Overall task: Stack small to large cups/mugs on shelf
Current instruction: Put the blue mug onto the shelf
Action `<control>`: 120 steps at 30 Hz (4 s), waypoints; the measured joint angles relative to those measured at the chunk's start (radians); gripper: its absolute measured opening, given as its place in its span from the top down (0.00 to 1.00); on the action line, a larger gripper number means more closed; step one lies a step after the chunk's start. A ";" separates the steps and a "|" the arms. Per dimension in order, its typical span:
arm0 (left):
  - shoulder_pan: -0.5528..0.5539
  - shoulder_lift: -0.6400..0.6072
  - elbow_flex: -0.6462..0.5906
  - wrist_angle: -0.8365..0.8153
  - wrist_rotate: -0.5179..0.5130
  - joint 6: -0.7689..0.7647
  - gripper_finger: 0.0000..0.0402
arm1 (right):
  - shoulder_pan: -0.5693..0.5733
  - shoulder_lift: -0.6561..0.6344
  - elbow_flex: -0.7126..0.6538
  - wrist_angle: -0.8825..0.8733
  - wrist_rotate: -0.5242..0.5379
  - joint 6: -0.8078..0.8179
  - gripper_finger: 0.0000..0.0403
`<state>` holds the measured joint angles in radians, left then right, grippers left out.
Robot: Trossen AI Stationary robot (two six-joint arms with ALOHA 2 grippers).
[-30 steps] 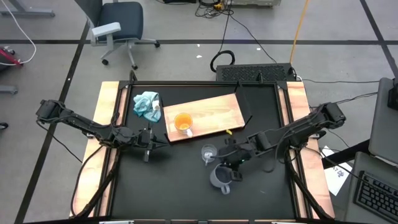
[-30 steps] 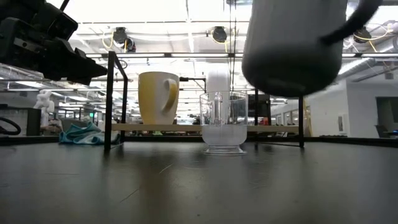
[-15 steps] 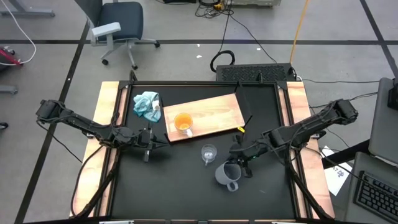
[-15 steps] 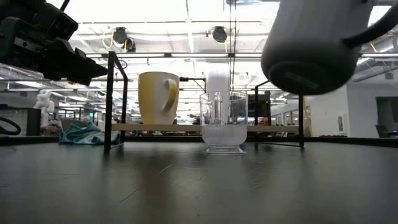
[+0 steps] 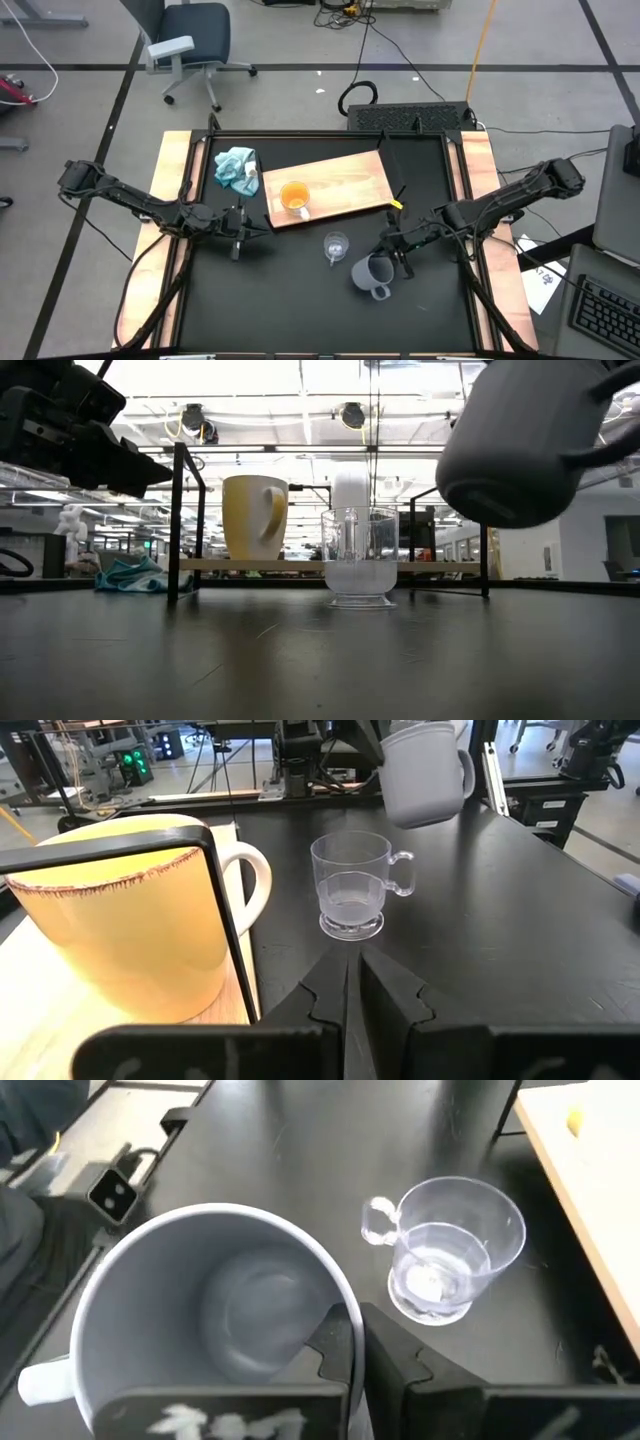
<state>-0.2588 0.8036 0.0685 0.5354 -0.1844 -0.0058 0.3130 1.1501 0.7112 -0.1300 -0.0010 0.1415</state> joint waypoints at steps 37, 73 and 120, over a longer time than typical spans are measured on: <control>0.000 0.000 0.000 -0.009 -0.010 0.027 0.92 | -0.443 0.087 0.319 -0.250 -0.295 -0.215 1.00; 0.000 0.000 0.000 -0.017 -0.010 0.054 0.92 | -0.707 0.536 0.734 -0.595 -0.268 -0.402 1.00; 0.000 0.000 0.000 -0.023 -0.009 0.053 0.92 | -0.711 0.588 0.732 -0.576 -0.258 -0.476 1.00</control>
<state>-0.2588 0.8040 0.0681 0.5120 -0.1936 0.0475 -0.3979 1.7382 1.4437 -0.7061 -0.2585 -0.3344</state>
